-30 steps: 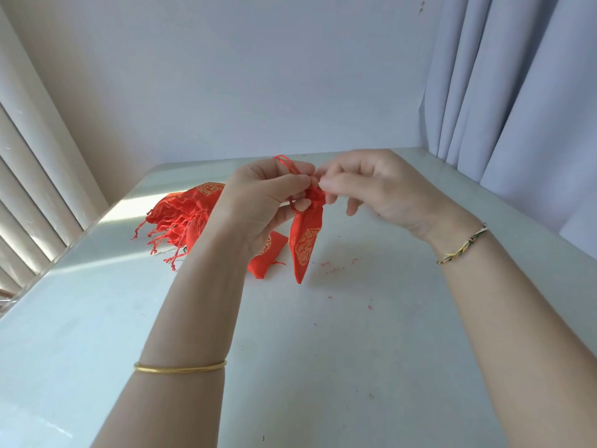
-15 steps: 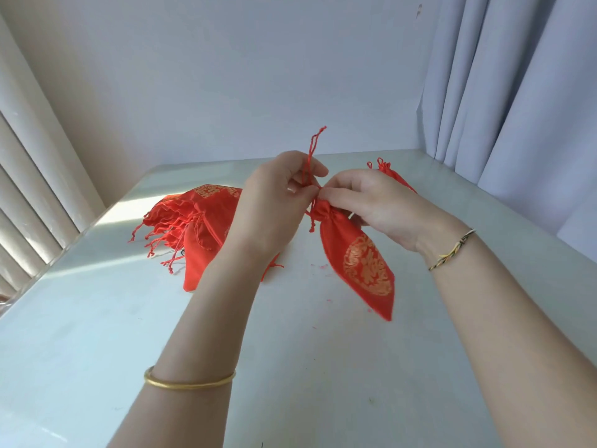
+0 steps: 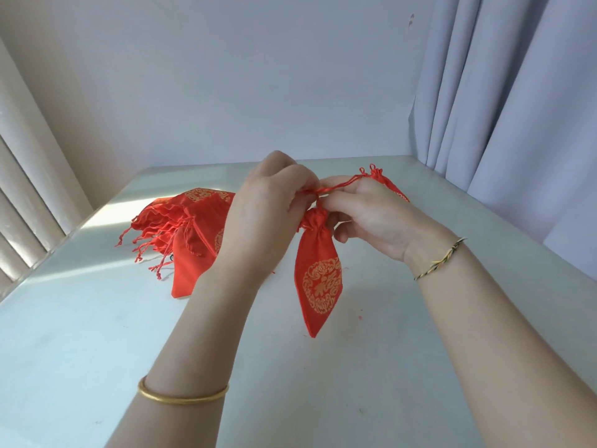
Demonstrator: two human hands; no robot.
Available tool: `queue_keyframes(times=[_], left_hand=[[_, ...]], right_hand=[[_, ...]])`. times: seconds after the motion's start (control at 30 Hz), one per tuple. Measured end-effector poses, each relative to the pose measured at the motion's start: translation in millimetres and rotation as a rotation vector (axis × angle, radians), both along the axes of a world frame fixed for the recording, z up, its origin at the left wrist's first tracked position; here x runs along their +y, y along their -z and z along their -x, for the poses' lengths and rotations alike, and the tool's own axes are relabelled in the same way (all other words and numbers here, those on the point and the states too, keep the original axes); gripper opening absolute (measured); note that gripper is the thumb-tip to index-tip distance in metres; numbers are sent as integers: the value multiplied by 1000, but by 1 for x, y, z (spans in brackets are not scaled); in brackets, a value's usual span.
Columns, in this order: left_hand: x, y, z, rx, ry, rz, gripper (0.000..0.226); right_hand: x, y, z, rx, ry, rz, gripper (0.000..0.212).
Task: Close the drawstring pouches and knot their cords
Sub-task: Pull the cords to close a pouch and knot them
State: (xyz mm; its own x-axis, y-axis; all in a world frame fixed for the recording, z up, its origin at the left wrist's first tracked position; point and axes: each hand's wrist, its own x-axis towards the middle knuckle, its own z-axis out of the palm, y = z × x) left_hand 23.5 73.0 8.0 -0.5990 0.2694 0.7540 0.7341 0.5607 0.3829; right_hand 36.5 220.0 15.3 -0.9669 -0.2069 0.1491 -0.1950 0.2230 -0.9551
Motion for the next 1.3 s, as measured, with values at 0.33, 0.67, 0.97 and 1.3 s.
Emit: queue_keyframes(times=[0.33,0.67,0.97,1.3], left_hand=[[-1,0,1,-203,74,-124,14],[-6,2,5,-428,101,-301,19],[-9,2,6,-712,84,-615,25],[-13,-1,6,-788,-35,-789,32]], right_hand=[[5,0,2,16,99,88,16],[6,-1,3,-105,166,247,33],[11,2,7,-53,412,267,40],[18,6,10,-120,553,380,37]])
